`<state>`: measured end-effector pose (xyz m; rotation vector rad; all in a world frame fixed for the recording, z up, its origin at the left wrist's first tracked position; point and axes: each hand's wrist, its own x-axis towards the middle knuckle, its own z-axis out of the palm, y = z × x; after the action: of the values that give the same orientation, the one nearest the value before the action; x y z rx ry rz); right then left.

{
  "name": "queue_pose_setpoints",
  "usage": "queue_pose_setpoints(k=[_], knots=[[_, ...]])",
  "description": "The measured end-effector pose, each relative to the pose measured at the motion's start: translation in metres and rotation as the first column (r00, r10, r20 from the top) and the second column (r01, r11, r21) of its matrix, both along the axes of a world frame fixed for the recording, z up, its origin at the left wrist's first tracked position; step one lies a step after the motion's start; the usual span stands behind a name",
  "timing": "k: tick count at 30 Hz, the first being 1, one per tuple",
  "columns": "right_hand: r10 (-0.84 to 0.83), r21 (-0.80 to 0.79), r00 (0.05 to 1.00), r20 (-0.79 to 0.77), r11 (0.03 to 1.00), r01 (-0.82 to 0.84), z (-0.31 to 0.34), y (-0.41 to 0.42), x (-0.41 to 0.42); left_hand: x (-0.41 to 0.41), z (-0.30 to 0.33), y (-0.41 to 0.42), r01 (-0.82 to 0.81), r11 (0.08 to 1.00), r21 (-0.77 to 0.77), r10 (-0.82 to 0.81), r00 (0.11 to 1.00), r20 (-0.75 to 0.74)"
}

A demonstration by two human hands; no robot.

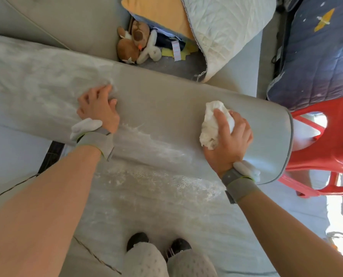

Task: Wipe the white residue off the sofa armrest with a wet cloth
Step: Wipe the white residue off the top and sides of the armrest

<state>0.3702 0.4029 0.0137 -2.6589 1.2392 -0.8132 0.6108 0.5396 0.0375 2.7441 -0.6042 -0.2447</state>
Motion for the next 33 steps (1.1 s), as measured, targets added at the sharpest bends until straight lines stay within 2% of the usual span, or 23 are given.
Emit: queue_pose_setpoints(k=[4,9,12,14,17,22,30,33], knots=[[-0.021,-0.009,1.000,0.015,1.000,0.021,-0.004,0.001,0.001,-0.001,-0.006,0.003,0.004,0.998,-0.060,-0.003,0.999,0.033],[-0.099,-0.033,0.988,0.121,0.994,0.104,-0.009,0.007,0.010,-0.001,-0.020,0.009,0.036,0.984,-0.174,-0.014,0.992,0.129],[-0.169,-0.064,0.980,0.108,0.982,0.176,-0.007,0.003,0.013,-0.001,-0.026,0.007,0.049,0.973,-0.223,-0.011,0.985,0.170],[-0.128,-0.029,0.988,0.089,0.991,0.131,-0.005,0.004,0.009,-0.001,-0.032,0.009,0.061,0.962,-0.265,-0.008,0.981,0.196],[-0.013,0.101,0.989,0.147,0.995,-0.002,0.003,0.005,0.001,0.000,-0.037,0.012,0.092,0.948,-0.306,-0.015,0.969,0.245],[-0.003,0.070,0.966,0.260,0.997,-0.015,0.000,0.002,-0.003,0.000,-0.039,0.015,0.120,0.932,-0.342,-0.016,0.956,0.294],[0.058,-0.070,0.943,0.327,0.997,-0.037,-0.014,0.016,-0.017,-0.004,-0.031,0.017,0.136,0.917,-0.376,-0.017,0.953,0.303],[-0.021,-0.119,0.951,0.308,0.991,0.061,-0.029,0.029,-0.029,-0.005,-0.033,0.017,0.139,0.913,-0.383,-0.021,0.955,0.297]])
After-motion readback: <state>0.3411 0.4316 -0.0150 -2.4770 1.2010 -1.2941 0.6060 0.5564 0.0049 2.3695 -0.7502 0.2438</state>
